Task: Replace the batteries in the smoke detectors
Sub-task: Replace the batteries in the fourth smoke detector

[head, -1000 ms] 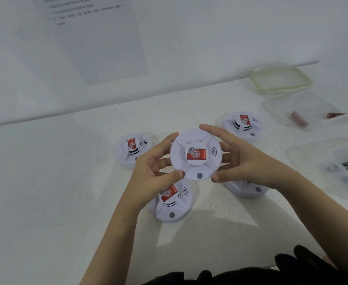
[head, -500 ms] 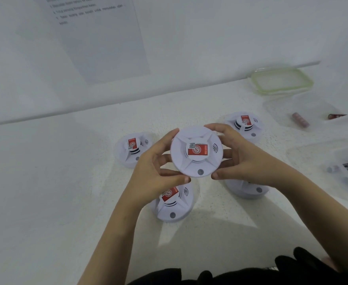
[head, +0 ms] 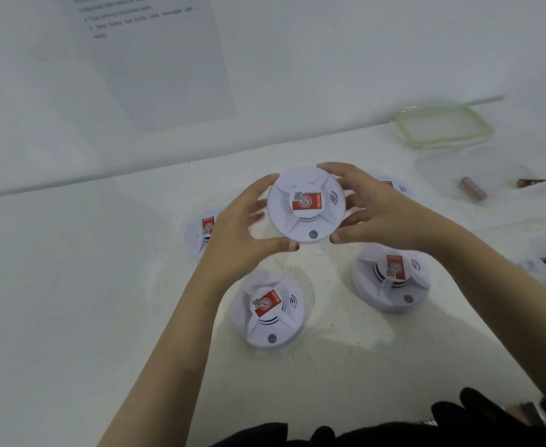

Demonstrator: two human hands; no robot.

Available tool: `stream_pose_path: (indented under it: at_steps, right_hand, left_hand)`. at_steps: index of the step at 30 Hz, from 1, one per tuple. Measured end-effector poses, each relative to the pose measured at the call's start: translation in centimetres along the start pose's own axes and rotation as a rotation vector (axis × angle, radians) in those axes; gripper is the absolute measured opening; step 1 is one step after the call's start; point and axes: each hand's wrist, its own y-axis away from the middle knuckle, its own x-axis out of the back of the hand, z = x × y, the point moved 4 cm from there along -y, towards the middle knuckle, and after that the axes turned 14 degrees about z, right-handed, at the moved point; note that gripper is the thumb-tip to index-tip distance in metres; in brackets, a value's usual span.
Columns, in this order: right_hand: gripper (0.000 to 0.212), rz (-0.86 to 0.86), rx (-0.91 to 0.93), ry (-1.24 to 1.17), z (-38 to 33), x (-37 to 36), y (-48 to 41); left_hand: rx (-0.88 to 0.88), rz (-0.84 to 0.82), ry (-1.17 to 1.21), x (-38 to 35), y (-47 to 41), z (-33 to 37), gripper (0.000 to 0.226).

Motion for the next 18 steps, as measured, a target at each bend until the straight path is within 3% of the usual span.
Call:
stream_pose_path:
  at_steps: [4, 9, 18]
  right_hand:
    - [0.08, -0.025, -0.001, 0.195, 0.9, 0.3, -2.5]
    - [0.078, -0.123, -0.035, 0.459, 3.4, -0.7, -5.1]
    - [0.087, -0.177, -0.038, 0.559, 5.7, -2.4, -5.9]
  left_hand:
    - [-0.083, 0.031, -0.354, -0.3, -1.8, -0.7, 0.094]
    - [-0.103, -0.065, -0.683, -1.5, -3.3, -2.7, 0.093]
    - [-0.056, -0.187, -0.881, -1.8, -3.4, -5.1, 0.09]
